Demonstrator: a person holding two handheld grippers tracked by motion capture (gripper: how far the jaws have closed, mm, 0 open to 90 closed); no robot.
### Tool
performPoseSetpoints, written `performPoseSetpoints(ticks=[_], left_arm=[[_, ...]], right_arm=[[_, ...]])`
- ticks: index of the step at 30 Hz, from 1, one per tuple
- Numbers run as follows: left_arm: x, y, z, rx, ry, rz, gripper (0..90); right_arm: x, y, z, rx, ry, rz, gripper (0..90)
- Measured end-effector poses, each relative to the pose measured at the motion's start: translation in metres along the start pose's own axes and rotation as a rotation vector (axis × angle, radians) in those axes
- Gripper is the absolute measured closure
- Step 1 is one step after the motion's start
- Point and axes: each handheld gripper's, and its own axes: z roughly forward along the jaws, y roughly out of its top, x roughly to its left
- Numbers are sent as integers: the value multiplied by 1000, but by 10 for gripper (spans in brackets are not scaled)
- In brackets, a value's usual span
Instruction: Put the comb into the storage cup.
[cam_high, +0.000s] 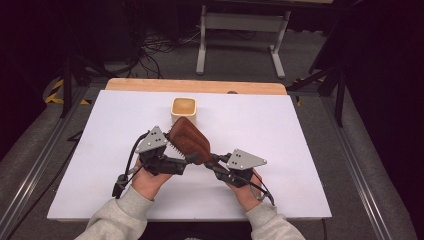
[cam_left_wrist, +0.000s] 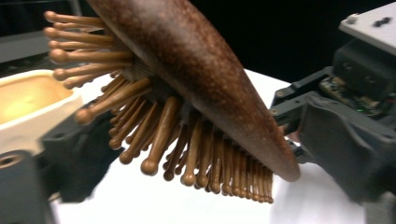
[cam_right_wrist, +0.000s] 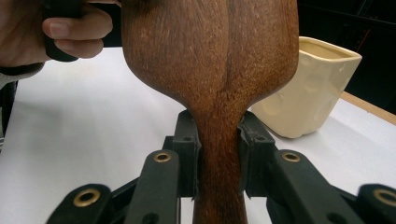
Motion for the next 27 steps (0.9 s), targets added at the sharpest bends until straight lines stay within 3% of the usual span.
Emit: performPoseSetpoints(ticks=[3, 9, 18, 24, 27], left_arm=[[2, 0, 0, -2, -13, -23, 176], [1, 0, -1, 5, -17, -22, 262], [7, 2, -4, 9, -102, -140, 418], [2, 6, -7, 6, -126, -104, 501], [2, 8, -9, 10, -143, -106, 533]], right_arm=[[0, 0, 0, 3, -3, 1, 720], [2, -1, 3, 22, -15, -21, 720], [4, -2, 4, 51, -28, -45, 719], [5, -2, 6, 62, -27, -68, 718], [6, -2, 6, 61, -25, -77, 718]])
